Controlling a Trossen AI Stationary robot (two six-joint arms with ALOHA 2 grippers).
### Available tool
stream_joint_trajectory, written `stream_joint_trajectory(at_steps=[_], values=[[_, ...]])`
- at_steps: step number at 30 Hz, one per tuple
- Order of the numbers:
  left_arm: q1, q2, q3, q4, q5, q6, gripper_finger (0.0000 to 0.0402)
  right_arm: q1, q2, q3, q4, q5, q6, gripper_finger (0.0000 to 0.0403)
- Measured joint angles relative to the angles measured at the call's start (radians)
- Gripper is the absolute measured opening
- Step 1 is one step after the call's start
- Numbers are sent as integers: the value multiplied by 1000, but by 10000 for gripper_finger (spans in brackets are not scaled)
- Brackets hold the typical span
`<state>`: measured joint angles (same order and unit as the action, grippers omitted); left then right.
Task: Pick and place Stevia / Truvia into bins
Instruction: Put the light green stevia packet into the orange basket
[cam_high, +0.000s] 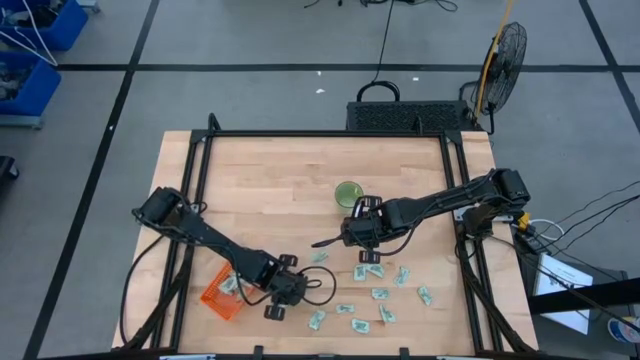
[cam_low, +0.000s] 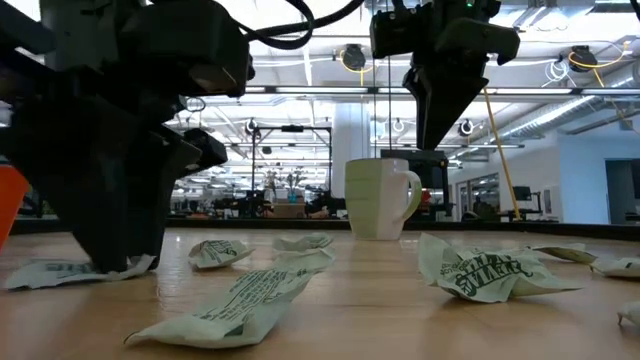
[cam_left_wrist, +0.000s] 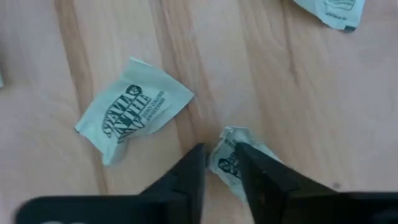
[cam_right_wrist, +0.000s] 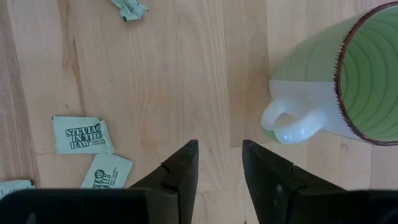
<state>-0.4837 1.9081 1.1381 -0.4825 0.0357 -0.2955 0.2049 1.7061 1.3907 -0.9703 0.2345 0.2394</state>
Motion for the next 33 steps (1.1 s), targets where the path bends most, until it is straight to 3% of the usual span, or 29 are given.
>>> stream_joint_trajectory(at_steps=[5,11,19,26,30,33], values=[[7,-40,-7,-36,5,24,11,0,0,0,1,0,0,116],[-20,-217,-4,-170,-63,-58,7,0,0,0,5,0,2,116],[-137,-481,-4,-366,-244,-395,5,0,0,0,23,0,2,116],[-265,-498,-16,-591,-147,-826,19,0,0,0,39,0,0,116],[-318,-487,-64,-570,-125,-940,22,0,0,0,44,0,2,116],[-332,-484,-99,-529,-47,-1023,23,0,0,0,46,0,2,116]])
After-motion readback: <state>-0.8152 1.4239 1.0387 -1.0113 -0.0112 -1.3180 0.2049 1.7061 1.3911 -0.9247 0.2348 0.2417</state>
